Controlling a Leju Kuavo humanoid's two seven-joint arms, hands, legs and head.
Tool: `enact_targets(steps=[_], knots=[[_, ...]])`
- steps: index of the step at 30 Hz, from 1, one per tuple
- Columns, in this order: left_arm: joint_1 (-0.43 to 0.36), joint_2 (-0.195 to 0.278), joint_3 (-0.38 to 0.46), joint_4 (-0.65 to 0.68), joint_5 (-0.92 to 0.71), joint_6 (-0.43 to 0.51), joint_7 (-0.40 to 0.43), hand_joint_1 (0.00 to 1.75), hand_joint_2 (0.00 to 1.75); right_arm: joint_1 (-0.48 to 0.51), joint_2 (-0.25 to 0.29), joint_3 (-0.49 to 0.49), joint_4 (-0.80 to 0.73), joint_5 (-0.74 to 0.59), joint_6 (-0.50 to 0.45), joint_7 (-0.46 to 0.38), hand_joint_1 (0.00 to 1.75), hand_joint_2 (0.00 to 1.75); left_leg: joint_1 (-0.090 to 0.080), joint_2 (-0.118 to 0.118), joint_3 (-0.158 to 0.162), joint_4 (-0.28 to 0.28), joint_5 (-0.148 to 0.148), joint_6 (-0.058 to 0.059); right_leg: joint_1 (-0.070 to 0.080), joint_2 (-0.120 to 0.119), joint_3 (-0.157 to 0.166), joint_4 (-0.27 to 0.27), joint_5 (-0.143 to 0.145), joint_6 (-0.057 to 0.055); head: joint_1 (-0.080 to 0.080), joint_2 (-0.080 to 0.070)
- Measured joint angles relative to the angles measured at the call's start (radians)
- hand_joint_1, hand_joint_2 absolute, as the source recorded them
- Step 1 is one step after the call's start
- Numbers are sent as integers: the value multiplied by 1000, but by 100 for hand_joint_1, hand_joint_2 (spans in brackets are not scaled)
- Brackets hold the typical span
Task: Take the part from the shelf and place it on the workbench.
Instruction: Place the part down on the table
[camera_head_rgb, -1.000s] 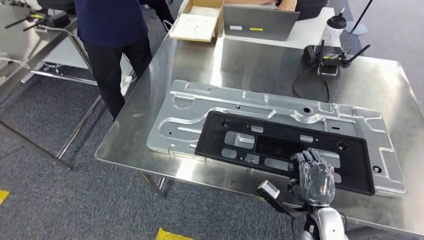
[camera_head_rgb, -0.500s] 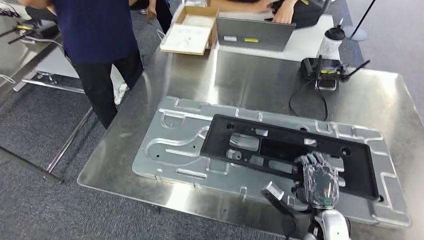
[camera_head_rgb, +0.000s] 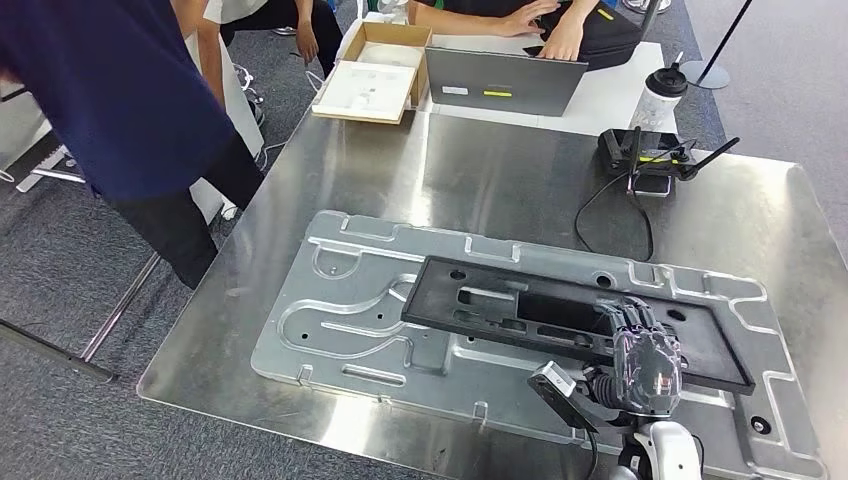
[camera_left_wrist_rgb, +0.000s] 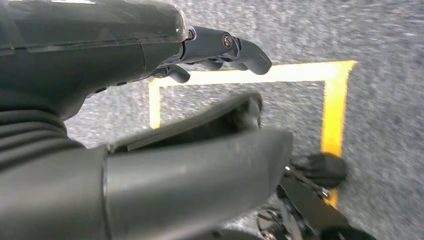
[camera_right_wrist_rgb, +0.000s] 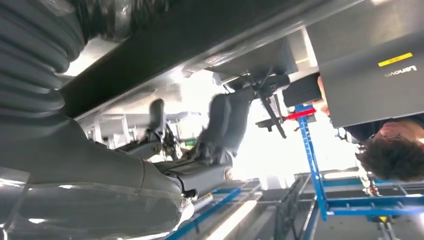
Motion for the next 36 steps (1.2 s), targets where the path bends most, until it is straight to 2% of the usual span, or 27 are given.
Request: enact_targets(steps=[1,2,4,5,6,7,8,10,11,12,15,16,18,20,21,22,23,25,26,27,30,31,32,34,35,36], knots=[[0,0,0,0,-2,0,4,0,0,-1,0,-3,1,-5,1,-3,0,0,3,1,6,-10,4,2,0,0,-4,14,-12,6,0,0],[-1,0,0,0,-4,1,8,0,0,-2,-1,-7,3,-10,3,-6,0,0,7,2,12,-19,8,3,-2,0,-18,46,-34,11,0,0],[-3,0,0,0,-5,3,13,0,0,-3,-1,-16,8,-23,7,-11,0,0,9,2,15,-24,8,6,-10,-1,-78,161,-91,22,1,0],[-4,0,0,0,-6,4,15,0,0,-1,-1,-20,11,-29,10,-13,0,0,9,2,15,-24,6,7,-14,-1,-110,218,-110,28,1,0],[-4,0,1,0,-6,4,18,0,0,1,-1,-23,15,-33,11,-15,0,0,10,2,16,-22,4,6,-18,-1,-132,251,-112,33,0,0],[-4,0,1,0,-6,4,20,0,0,2,-1,-26,18,-36,12,-16,0,0,12,2,17,-20,1,4,-23,-2,-135,247,-94,39,0,0],[-4,0,1,0,-6,4,22,0,0,2,-1,-27,20,-39,12,-17,0,0,14,2,19,-17,-3,0,-28,-3,-120,207,-60,44,0,0],[-4,-1,3,0,-6,4,23,0,0,2,-1,-30,24,-43,12,-20,0,0,17,1,20,-3,-14,-13,-34,-3,-65,80,5,50,1,0],[-5,-1,5,0,-6,4,24,0,0,2,-1,-31,25,-44,12,-21,0,0,17,0,18,4,-19,-20,-34,-1,-47,38,20,47,0,0],[-5,0,6,0,-6,4,25,0,0,2,-1,-31,27,-44,12,-23,0,0,15,-1,16,10,-22,-27,-33,1,-39,18,23,42,0,0],[-4,-1,8,0,-6,-2,26,0,0,1,-1,-32,28,-44,12,-28,0,0,20,-3,14,15,-25,-42,-27,2,-40,16,27,17,0,0],[-4,-1,9,0,-5,-8,25,0,0,0,-1,-32,28,-45,13,-29,0,0,23,-2,9,28,-39,-46,-26,1,-41,14,32,8,0,0],[-5,-2,12,0,-3,-21,23,0,0,0,-1,-32,29,-48,14,-30,0,0,25,-1,-21,106,-101,-52,-27,-4,-46,8,40,-5,0,0],[-5,-2,18,0,-2,-31,20,0,0,1,-1,-33,31,-49,15,-33,0,0,25,0,-67,233,-172,-56,-23,-7,-56,9,45,-12,0,0],[-4,-1,21,0,-2,-34,18,0,0,1,-1,-34,33,-49,16,-34,0,0,25,0,-77,273,-187,-56,-21,-8,-61,10,49,-14,0,0],[-4,-1,23,0,-2,-36,17,0,0,1,-1,-35,34,-49,17,-34,0,0,25,0,-70,279,-185,-54,-19,-8,-66,11,52,-14,0,0],[-3,-1,25,0,-2,-37,17,0,0,2,-1,-36,35,-50,19,-35,0,0,25,0,-42,241,-164,-51,-18,-8,-70,13,55,-12,0,0],[-5,-1,25,0,-2,-38,16,0,0,2,-1,-38,35,-52,22,-34,0,0,23,0,43,100,-113,-43,-17,-7,-77,16,62,-6,0,0],[-7,-1,25,0,-2,-38,15,0,0,2,-1,-38,35,-53,22,-34,0,0,20,-1,74,43,-97,-38,-16,-7,-79,17,66,-1,0,0],[-8,-1,25,0,-2,-39,14,0,0,2,-1,-39,35,-54,23,-34,0,0,17,-2,88,12,-89,-34,-16,-7,-80,17,70,6,0,0],[-8,-1,26,0,-2,-39,12,0,0,3,0,-41,36,-57,25,-35,0,0,12,0,83,-2,-71,-18,-19,-6,-81,10,85,27,0,0],[-8,-2,26,0,-2,-39,12,0,0,5,0,-41,36,-57,26,-36,0,0,13,2,79,-7,-60,-10,-20,-5,-85,16,74,31,0,0],[-9,-2,26,0,-2,-40,11,0,0,6,0,-41,36,-57,27,-37,0,0,15,5,73,-13,-48,-2,-21,-4,-94,37,48,34,0,0],[-9,-3,26,0,-2,-41,10,0,0,8,0,-42,36,-57,29,-38,0,0,14,8,51,-16,-26,10,-22,-4,-127,137,-46,37,1,0],[-8,-3,27,0,-2,-41,10,0,0,8,0,-42,36,-58,30,-38,0,0,12,9,37,-14,-17,12,-22,-4,-143,201,-87,39,1,0],[-8,-3,27,0,-2,-41,10,0,0,8,0,-42,36,-58,30,-38,0,0,11,9,23,-12,-9,12,-22,-4,-151,251,-110,41,1,0]])
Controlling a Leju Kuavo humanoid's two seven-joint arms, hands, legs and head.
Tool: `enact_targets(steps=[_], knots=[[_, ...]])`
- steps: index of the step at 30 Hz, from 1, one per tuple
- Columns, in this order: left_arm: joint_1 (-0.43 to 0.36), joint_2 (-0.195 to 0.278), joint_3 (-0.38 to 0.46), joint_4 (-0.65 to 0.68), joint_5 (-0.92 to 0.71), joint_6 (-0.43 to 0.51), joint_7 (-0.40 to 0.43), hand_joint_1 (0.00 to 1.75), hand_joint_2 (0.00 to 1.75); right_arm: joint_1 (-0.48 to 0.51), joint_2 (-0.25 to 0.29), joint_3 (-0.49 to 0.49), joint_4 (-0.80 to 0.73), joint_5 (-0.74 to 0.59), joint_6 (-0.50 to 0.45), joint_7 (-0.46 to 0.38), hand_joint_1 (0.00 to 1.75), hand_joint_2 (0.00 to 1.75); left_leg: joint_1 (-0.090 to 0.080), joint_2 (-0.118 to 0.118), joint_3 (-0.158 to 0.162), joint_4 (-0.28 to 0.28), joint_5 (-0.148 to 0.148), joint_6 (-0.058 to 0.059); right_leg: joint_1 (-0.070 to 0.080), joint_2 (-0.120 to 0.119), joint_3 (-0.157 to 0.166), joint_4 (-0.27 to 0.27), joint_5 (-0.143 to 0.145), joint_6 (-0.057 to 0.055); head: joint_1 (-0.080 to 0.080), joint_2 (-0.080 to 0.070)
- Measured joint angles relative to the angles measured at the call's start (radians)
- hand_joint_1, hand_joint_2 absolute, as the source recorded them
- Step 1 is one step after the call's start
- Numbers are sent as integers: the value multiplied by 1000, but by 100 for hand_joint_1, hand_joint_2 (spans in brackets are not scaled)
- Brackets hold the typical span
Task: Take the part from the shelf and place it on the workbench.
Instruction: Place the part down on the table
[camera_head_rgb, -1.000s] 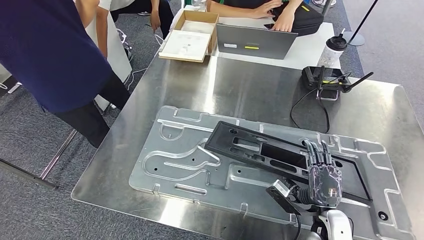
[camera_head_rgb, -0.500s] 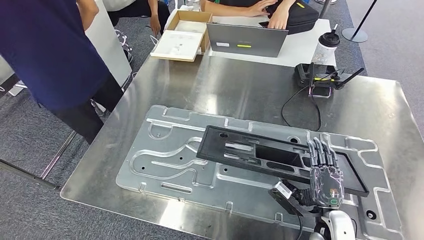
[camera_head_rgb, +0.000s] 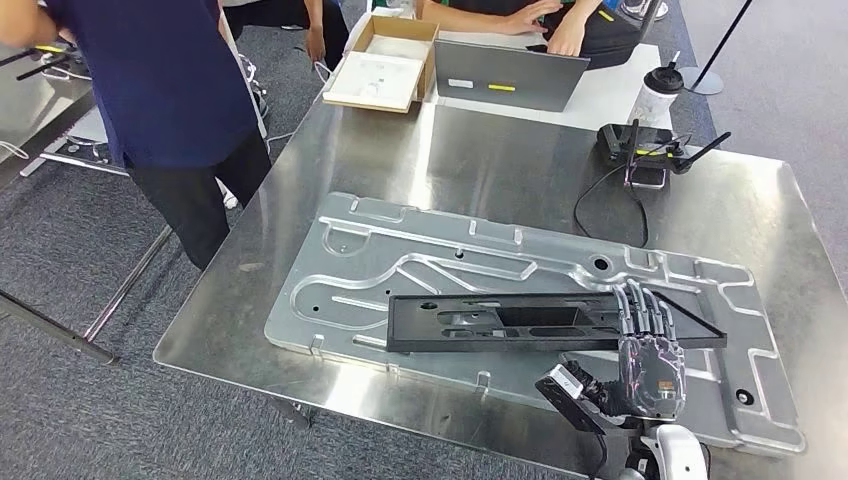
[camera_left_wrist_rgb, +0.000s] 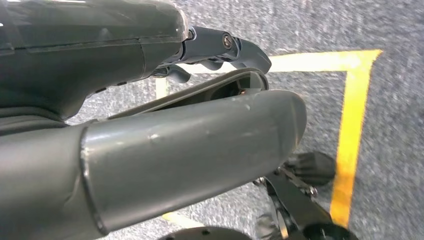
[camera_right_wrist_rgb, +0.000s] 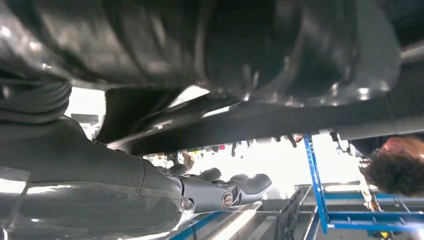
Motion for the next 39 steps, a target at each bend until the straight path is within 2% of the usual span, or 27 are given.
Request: enact_targets(steps=[1,2,3,5,6,7,9,10,12,14,15,16,17,18,19,21,22,23,25,27,30,31,32,33,36,37,39], knots=[[0,0,0,0,0,0,0,0,0,0,0,0,0,0,0,0,0,0,-1,1,-13,3,7,-1,0,0,7,20,-1,1,0,0],[0,0,1,0,0,0,0,0,0,0,0,0,0,0,0,0,0,0,-2,1,-25,8,13,-2,0,0,34,1,18,1,0,0],[0,0,1,0,-1,0,0,0,0,-1,0,0,0,0,2,0,0,0,-2,1,-37,14,18,-4,0,0,79,-53,44,-1,0,0],[-1,-1,3,0,-1,-1,2,0,0,-6,0,0,0,0,6,0,0,0,-3,0,-54,27,26,-12,3,0,176,-192,68,-8,0,0],[-1,-2,3,0,-1,-1,2,0,0,-9,0,0,0,0,8,0,0,0,-4,0,-58,31,31,-17,5,0,203,-236,70,-14,0,0],[-2,-2,4,0,-1,-2,3,0,0,-12,0,1,0,0,11,0,0,0,-5,0,-60,32,37,-24,9,0,213,-256,67,-19,-1,0],[-1,-2,5,0,-1,-2,4,0,0,-15,1,1,0,0,15,0,0,0,-5,-1,-63,30,48,-37,10,-1,203,-261,82,-32,-1,0],[-1,-2,6,0,-1,-2,4,0,0,-17,1,1,0,0,17,0,0,0,-4,-2,-69,35,41,-43,8,-3,195,-264,91,-41,-1,0],[0,-2,7,0,-2,-3,5,0,0,-18,2,2,1,0,17,0,0,0,-2,-4,-92,87,-27,-52,3,-7,171,-269,114,-57,-2,0],[0,-2,7,0,-2,-3,6,0,0,-19,3,2,1,0,17,0,0,0,1,-4,-122,201,-122,-59,4,-8,142,-269,134,-63,-3,0],[0,-2,7,0,-3,-1,6,0,0,-18,4,2,1,0,17,0,0,0,3,-4,-131,258,-143,-62,5,-9,128,-269,143,-62,-3,0],[0,-2,7,0,-3,0,7,0,0,-18,4,2,1,-1,18,1,0,0,4,-4,-131,298,-139,-64,5,-9,114,-268,153,-61,-3,0],[0,-2,7,0,-4,2,8,0,0,-18,4,2,2,-2,19,2,0,0,4,-4,-116,305,-113,-64,6,-10,102,-266,162,-59,-3,0],[0,-2,7,0,-4,3,9,0,0,-19,4,2,2,-3,21,4,0,0,4,-4,-85,278,-79,-62,6,-11,90,-263,170,-56,-3,0],[-1,-2,7,0,-4,3,10,0,0,-20,4,2,2,-5,25,6,0,0,4,-4,-36,216,-57,-58,6,-12,81,-260,177,-52,-3,0],[-3,0,7,0,-4,4,10,0,0,-26,4,1,2,-10,34,10,0,0,0,-4,65,67,-65,-48,8,-12,69,-253,189,-42,-3,0],[-4,0,7,0,-5,4,10,0,0,-30,4,1,2,-14,38,11,0,0,-3,-4,95,17,-81,-43,8,-13,66,-251,195,-36,-3,0],[-6,0,7,0,-6,5,10,0,0,-34,4,1,2,-18,41,12,0,0,-6,-4,106,-6,-91,-38,9,-13,66,-252,201,-29,-3,0],[-6,0,8,0,-9,6,8,0,0,-41,3,2,1,-26,45,13,0,0,-6,-2,102,-16,-82,-22,6,-14,66,-253,209,-15,-3,0],[-6,0,11,0,-10,6,7,0,0,-44,2,2,0,-28,47,14,0,0,-3,2,94,-22,-62,-4,4,-10,50,-215,170,-6,-3,0],[-6,1,15,0,-10,2,0,0,0,-42,0,3,-2,-28,48,15,0,0,-6,5,63,-14,-38,9,1,-5,-13,-35,44,1,-3,0],[-5,1,16,0,-10,1,-2,0,0,-41,-1,4,-3,-28,48,15,0,0,-8,5,50,-8,-33,9,1,-5,-25,13,22,2,-3,0],[-5,1,17,0,-10,0,-4,0,0,-39,-1,5,-3,-27,47,15,0,0,-9,5,37,-1,-30,9,1,-5,-19,28,18,1,-3,0],[-5,1,19,0,-9,0,-5,0,0,-38,-1,5,-5,-27,47,15,0,0,-10,5,27,6,-28,9,1,-5,7,2,32,0,-3,0],[-5,0,22,0,-9,-2,-6,0,0,-37,-1,7,-13,-25,46,15,0,0,-12,5,7,26,-25,4,6,-5,130,-190,94,-14,-3,0],[-6,-1,22,0,-9,-2,-6,0,0,-37,-2,8,-16,-25,46,15,0,0,-12,5,2,30,-22,0,10,-5,149,-228,104,-19,-3,0],[-6,-2,22,0,-9,-3,-7,0,0,-37,-2,9,-21,-25,46,15,0,0,-12,5,-5,32,-13,-14,16,-4,149,-242,115,-29,-3,0]])
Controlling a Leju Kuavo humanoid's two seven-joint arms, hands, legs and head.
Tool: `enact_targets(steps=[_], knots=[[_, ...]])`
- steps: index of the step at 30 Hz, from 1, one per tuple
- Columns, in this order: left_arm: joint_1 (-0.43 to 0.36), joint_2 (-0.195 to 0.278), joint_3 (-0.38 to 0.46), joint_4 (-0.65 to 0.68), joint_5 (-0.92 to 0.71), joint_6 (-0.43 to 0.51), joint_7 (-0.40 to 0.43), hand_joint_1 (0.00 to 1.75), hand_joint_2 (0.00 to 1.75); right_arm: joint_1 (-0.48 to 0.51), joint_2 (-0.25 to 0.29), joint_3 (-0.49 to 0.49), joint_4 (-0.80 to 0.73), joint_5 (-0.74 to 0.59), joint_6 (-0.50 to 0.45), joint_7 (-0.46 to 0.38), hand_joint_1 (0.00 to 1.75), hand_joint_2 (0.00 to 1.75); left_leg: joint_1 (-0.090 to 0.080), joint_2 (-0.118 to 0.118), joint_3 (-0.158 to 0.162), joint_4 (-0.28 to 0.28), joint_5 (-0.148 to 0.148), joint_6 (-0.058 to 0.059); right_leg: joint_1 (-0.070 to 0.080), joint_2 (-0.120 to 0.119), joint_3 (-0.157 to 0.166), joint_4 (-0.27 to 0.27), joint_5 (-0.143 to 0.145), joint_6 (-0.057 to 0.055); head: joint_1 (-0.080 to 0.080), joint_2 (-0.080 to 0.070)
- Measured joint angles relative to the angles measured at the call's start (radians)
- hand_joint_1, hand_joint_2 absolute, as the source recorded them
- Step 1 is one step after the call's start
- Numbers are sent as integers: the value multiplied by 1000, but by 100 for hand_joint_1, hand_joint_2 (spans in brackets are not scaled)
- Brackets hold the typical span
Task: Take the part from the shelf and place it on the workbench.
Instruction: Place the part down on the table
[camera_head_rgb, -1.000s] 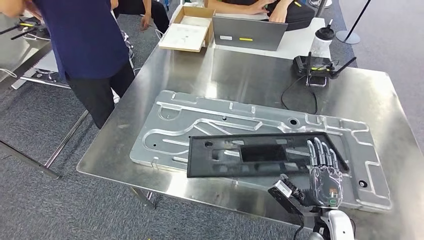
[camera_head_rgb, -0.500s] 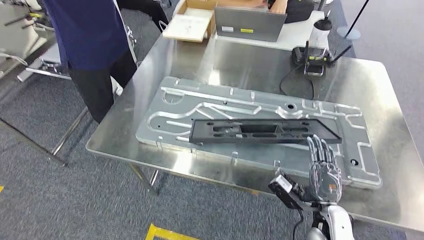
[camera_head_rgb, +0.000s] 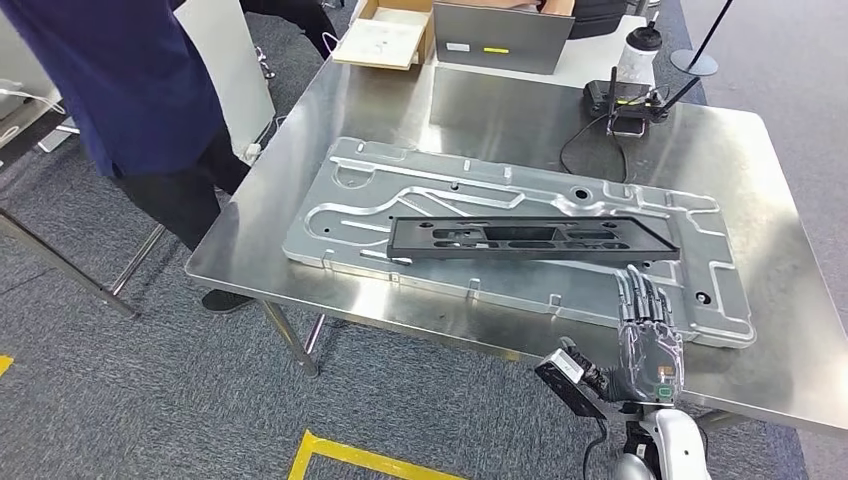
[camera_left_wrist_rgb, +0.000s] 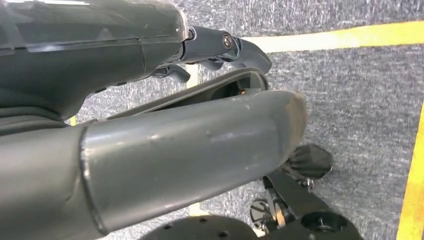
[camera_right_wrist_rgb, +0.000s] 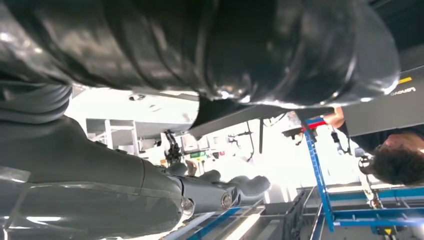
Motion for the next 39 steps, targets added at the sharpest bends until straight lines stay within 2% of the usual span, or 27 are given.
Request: enact_targets(steps=[2,3,4,6,8,9,10,12,13,14,17,18,19,20,22,23,24,25,27,29,30,31,33,34,35,38,39], knots=[[1,1,0,0,0,0,0,0,0,0,0,2,-3,0,0,0,0,0,1,-1,-6,2,0,-15,-4,-1,-7,-7,14,-13,0,0],[1,2,1,0,0,0,0,0,0,-1,0,3,-5,0,0,0,0,0,1,-2,-13,15,-15,-21,-7,-3,-13,-12,24,-20,0,0],[1,2,1,0,0,-1,0,0,0,-1,0,5,-6,0,0,0,0,0,2,-4,-26,46,-47,-28,-11,-5,-22,-17,34,-26,0,0],[0,3,1,0,0,-1,0,0,0,-1,0,7,-7,2,-1,-1,0,0,8,-5,-66,160,-134,-39,-10,-8,-48,-17,54,-33,0,0],[0,3,1,0,0,-1,0,0,0,1,0,10,-7,8,-4,-3,0,0,13,-5,-88,262,-191,-47,-10,-8,-78,-12,74,-31,0,0],[0,3,1,0,0,-1,0,0,0,2,0,13,-8,14,-7,-5,0,0,15,-5,-73,265,-193,-49,-10,-8,-92,-10,84,-29,0,0],[0,3,1,0,0,-1,0,0,0,4,0,16,-11,22,-11,-6,0,0,17,-5,-37,226,-178,-50,-10,-8,-106,-8,93,-27,0,0],[-2,4,1,0,1,-1,1,0,0,10,1,24,-22,46,-19,-8,0,0,18,-5,70,72,-138,-46,-11,-7,-127,-4,113,-19,0,0],[-4,4,1,0,2,-1,1,0,0,13,2,30,-31,60,-24,-8,0,0,16,-7,107,7,-121,-40,-11,-7,-133,-3,123,-13,0,0],[-5,4,2,0,4,-1,1,0,0,16,3,37,-39,77,-28,-8,0,0,14,-8,127,-31,-111,-33,-10,-8,-135,-4,133,-7,0,0],[-5,3,5,0,6,0,3,0,0,30,10,67,-62,124,-36,-5,0,0,7,-9,116,-38,-81,-6,-11,-9,-135,-19,166,13,0,0],[-5,3,7,0,7,0,4,0,0,38,12,79,-69,136,-39,-4,0,0,7,-6,107,-40,-68,3,-13,-8,-139,-19,160,18,1,0],[-5,2,8,0,8,1,4,0,0,47,14,93,-75,148,-41,-2,0,0,9,-4,96,-43,-52,12,-14,-6,-146,-3,132,22,1,0],[-5,2,10,0,9,2,6,0,0,57,15,108,-82,158,-43,0,0,0,10,-1,80,-46,-36,19,-15,-4,-158,34,83,25,1,0],[-5,1,16,0,10,7,8,0,0,80,18,145,-89,172,-47,9,0,0,8,1,44,-44,-9,26,-16,-1,-185,159,-38,28,2,0],[-5,0,20,0,12,9,8,0,0,94,20,167,-90,175,-49,17,0,0,6,1,25,-42,4,26,-16,0,-191,224,-74,29,1,0],[-4,-2,23,0,14,11,8,0,0,108,23,188,-90,176,-51,25,0,44,3,1,6,-39,17,26,-15,0,-187,270,-84,28,1,0],[-4,-3,26,0,16,12,8,0,0,121,25,208,-88,173,-53,34,0,87,1,1,-13,-35,28,25,-14,0,-168,286,-71,26,1,0],[-4,-6,31,0,18,13,8,0,0,140,29,235,-82,153,-60,46,0,175,-2,2,-47,-24,47,22,-8,0,-76,214,-23,15,1,0],[-5,-12,35,0,19,14,8,0,0,153,36,252,-69,108,-73,51,0,175,-4,2,-67,-15,62,16,2,-2,48,55,-34,-4,1,0],[-5,-15,39,0,19,15,8,0,0,160,41,259,-57,80,-83,50,0,175,-4,2,-72,-13,71,10,7,-3,89,-8,-50,-10,1,0],[-5,-17,43,0,19,15,8,0,0,168,47,265,-41,54,-94,48,0,175,-2,2,-74,-14,80,4,11,-4,109,-46,-63,-16,1,0],[-3,-18,51,0,19,17,8,0,0,185,63,270,-1,14,-114,40,0,175,3,3,-75,-20,97,-10,12,-6,104,-64,-49,-25,2,0],[-2,-18,55,0,19,17,8,0,0,193,71,270,23,-1,-122,33,0,175,4,1,-80,-14,86,-16,9,-7,96,-69,-35,-31,2,0],[1,-19,58,0,19,18,9,0,0,199,80,269,48,-16,-128,24,0,175,5,-1,-87,7,54,-22,6,-8,85,-73,-19,-38,2,0],[5,-21,69,0,18,24,9,0,0,215,113,252,131,-65,-142,-16,0,175,12,-5,-122,170,-107,-40,3,-10,37,-74,22,-45,1,0],[6,-21,73,0,18,26,9,0,0,220,125,238,163,-82,-145,-35,0,175,14,-5,-127,229,-130,-45,3,-11,18,-71,34,-44,1,0]])
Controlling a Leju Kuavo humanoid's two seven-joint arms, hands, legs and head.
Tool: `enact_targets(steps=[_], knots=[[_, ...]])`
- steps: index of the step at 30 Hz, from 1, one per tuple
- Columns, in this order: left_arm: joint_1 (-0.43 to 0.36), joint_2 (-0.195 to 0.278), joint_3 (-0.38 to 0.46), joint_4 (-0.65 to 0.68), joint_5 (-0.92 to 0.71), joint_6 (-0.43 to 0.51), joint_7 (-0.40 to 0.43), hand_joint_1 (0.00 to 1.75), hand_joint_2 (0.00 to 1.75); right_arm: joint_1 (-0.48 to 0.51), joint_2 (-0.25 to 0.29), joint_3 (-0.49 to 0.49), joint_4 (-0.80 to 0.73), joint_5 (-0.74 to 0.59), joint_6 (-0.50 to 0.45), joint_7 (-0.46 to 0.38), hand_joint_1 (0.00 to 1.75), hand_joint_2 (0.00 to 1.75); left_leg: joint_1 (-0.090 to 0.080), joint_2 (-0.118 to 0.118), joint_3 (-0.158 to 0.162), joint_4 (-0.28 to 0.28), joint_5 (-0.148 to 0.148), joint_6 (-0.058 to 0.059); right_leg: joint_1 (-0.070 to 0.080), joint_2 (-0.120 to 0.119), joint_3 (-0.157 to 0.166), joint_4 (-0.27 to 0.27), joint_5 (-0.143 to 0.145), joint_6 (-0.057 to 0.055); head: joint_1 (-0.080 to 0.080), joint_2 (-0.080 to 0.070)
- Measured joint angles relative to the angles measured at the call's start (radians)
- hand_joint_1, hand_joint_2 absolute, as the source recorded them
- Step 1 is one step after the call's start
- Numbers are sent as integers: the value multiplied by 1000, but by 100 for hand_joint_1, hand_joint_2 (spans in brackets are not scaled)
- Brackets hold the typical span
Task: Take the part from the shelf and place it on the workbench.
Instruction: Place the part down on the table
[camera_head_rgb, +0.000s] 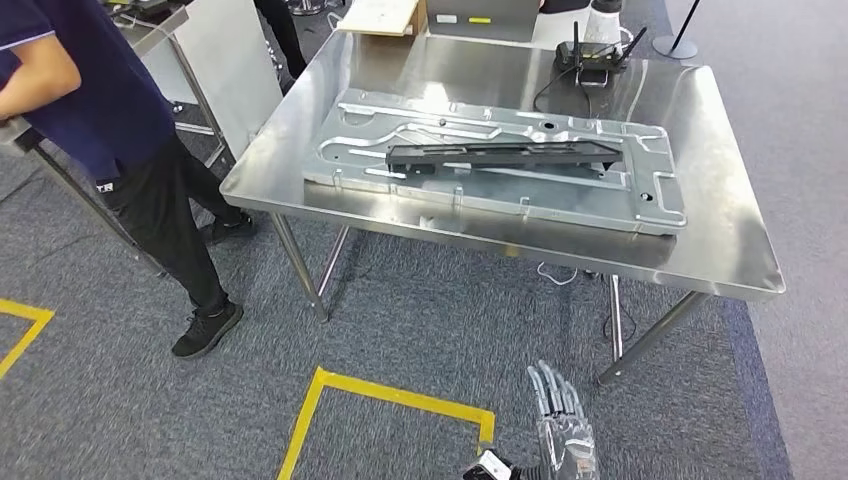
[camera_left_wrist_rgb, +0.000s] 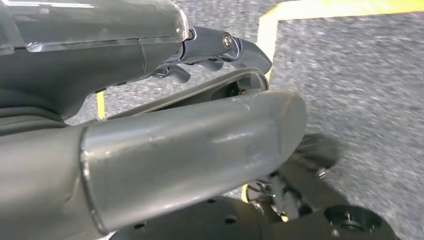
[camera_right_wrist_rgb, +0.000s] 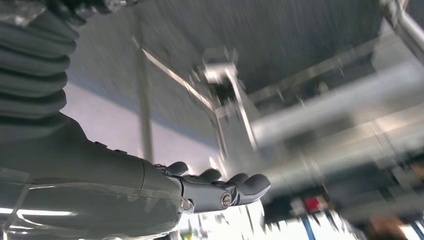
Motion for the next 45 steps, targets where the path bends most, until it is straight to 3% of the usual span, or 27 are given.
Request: enact_targets(steps=[1,2,3,4,6,8,10,11,12,14,15,16,18,20,22,24,26,28,30,32,33,34,37,39,42,43,45], knots=[[0,0,4,0,0,3,0,0,0,3,13,-22,35,-14,-3,-21,0,175,2,0,6,39,4,-4,0,-1,-20,5,12,2,0,0],[0,0,7,0,-1,5,0,0,0,5,27,-50,71,-21,-7,-42,0,175,3,0,26,48,30,-5,-1,-2,-39,11,22,5,0,0],[1,0,10,0,-3,7,0,0,0,4,42,-87,112,-24,-10,-67,0,175,4,0,62,23,62,-5,-1,-3,-58,19,32,8,0,0],[1,0,13,0,-5,8,0,0,0,-1,56,-130,154,-26,-13,-96,0,175,5,-1,114,-34,82,-4,-2,-3,-75,28,40,12,0,0],[-1,0,20,0,-10,9,0,0,0,-25,82,-238,255,-33,-15,-176,0,175,3,-5,231,-193,63,4,0,-2,-100,46,56,22,0,0],[-3,-1,26,0,-15,10,-1,0,0,-62,102,-376,383,-39,-17,-269,0,175,-3,-9,282,-283,29,20,1,-2,-111,52,73,35,0,0],[-1,-3,31,0,-18,12,-1,0,0,-100,112,-519,520,-39,-18,-334,0,175,-6,-6,269,-291,42,42,-4,-1,-117,50,86,49,0,0],[-1,-4,34,0,-20,14,0,0,0,-117,113,-584,587,-39,-18,-348,0,175,-6,-3,257,-292,54,53,-6,1,-124,60,66,55,0,0],[1,-5,36,0,-20,16,0,0,0,-132,114,-645,654,-39,-15,-348,0,175,-5,0,243,-294,69,62,-8,3,-135,87,26,60,1,0],[2,-6,41,0,-22,18,1,0,0,-162,115,-748,779,-40,7,-323,0,175,-6,3,209,-293,96,73,-10,8,-161,197,-90,68,1,0],[3,-6,43,0,-24,19,1,0,0,-176,115,-793,836,-43,25,-305,0,175,-8,4,192,-292,108,74,-11,9,-171,262,-130,71,1,0],[3,-6,47,0,-26,20,1,0,0,-189,115,-832,886,-45,42,-290,0,175,-10,5,175,-289,120,74,-11,9,-173,313,-145,72,1,0],[3,-6,51,0,-29,20,1,0,0,-205,115,-894,964,-48,64,-271,0,175,-11,6,142,-278,139,71,-10,10,-136,330,-110,70,0,0],[3,-7,53,0,-29,20,1,0,0,-218,115,-935,1019,-48,69,-265,0,87,-12,7,112,-265,152,65,-9,11,-32,213,-67,62,0,0],[2,-10,53,0,-30,20,0,0,0,-233,116,-967,1060,-52,84,-256,0,0,-14,8,94,-253,163,56,-5,11,70,64,-80,50,0,0],[1,-11,54,0,-31,21,-1,0,0,-245,116,-996,1093,-65,139,-227,0,0,-14,10,86,-251,176,43,2,11,99,1,-98,39,0,0],[2,-11,54,0,-33,22,-1,0,0,-254,117,-1025,1124,-88,231,-178,0,0,-10,8,81,-247,177,28,0,7,91,-6,-83,26,0,0],[3,-10,56,0,-35,23,-1,0,0,-260,118,-1057,1148,-114,328,-121,0,0,-7,4,58,-192,123,16,-5,2,78,-10,-64,12,0,0],[6,-10,58,0,-38,23,-1,0,0,-263,120,-1087,1166,-129,406,-57,0,0,-2,3,16,-67,35,6,-4,-4,58,-5,-52,5,-1,0],[7,-9,59,0,-41,23,-1,0,0,-263,123,-1107,1182,-126,453,1,0,0,2,3,-3,28,-2,-3,-3,-12,38,4,-45,5,-1,0],[7,-9,59,0,-43,23,-1,0,0,-263,125,-1114,1188,-122,471,30,0,0,3,4,12,25,8,-5,-3,-17,30,9,-43,6,-1,0],[7,-9,60,0,-44,23,-1,0,0,-264,128,-1120,1194,-118,488,59,0,0,4,6,49,-21,31,-5,-3,-22,24,15,-43,7,-1,0],[4,-7,60,0,-49,26,0,0,0,-267,139,-1138,1205,-113,528,120,0,0,-3,38,176,-220,86,9,-1,-42,13,32,-45,17,-1,0],[3,-7,61,0,-51,28,1,0,0,-269,144,-1147,1210,-114,543,126,0,0,-10,45,188,-255,87,23,2,-55,11,35,-43,28,-1,0],[5,-8,61,0,-54,31,3,0,0,-279,149,-1156,1212,-113,561,117,0,0,-4,26,181,-269,97,42,2,-57,8,44,-52,44,0,0],[5,-8,62,0,-56,32,4,0,0,-280,149,-1159,1212,-113,565,111,0,0,-1,19,179,-274,103,49,1,-41,-4,71,-75,49,0,0],[4,-9,62,0,-60,33,5,0,0,-280,149,-1163,1213,-111,573,100,0,0,0,6,172,-276,112,59,-4,-4,-56,187,-146,55,0,0]])
